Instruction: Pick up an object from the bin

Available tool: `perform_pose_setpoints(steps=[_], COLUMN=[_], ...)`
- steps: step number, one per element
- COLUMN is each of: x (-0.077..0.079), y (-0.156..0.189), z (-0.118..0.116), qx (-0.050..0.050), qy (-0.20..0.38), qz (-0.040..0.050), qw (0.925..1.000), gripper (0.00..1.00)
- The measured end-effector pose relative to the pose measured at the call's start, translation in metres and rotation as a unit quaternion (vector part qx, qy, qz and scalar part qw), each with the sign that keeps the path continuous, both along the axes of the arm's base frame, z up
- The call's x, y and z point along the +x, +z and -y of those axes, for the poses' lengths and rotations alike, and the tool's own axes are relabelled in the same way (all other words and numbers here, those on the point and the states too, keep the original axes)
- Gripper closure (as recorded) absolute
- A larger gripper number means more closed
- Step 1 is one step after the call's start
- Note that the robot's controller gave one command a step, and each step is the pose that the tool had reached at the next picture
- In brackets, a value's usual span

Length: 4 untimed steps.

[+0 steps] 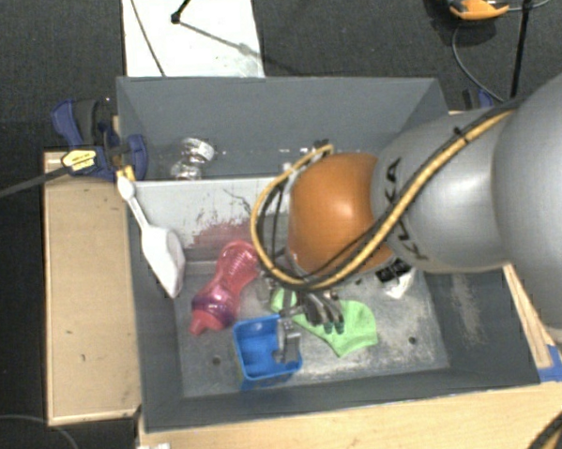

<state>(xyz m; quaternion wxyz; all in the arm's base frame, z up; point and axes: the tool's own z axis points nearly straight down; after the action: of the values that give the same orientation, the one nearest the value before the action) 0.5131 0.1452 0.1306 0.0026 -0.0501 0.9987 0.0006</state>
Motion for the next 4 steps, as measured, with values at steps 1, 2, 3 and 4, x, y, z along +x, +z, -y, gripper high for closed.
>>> perform_pose_setpoints(steps=[1, 2, 3, 4], x=[-0.013, -0.006, -0.011, -0.002], y=[-0.063, -0.06, -0.062, -0.056], z=[0.0, 0.006, 0.0, 0.005], qx=[-0.001, 0.0, -0.001, 0.002], qy=[0.057, 0.119, 0.056, 0.116], qz=[-0.0036, 0.0007, -0.002, 0.0081], qw=[0.9984, 0.9929, 0.9984, 0.9933], gripper=[0.0, 0.0, 0.0, 1.0])
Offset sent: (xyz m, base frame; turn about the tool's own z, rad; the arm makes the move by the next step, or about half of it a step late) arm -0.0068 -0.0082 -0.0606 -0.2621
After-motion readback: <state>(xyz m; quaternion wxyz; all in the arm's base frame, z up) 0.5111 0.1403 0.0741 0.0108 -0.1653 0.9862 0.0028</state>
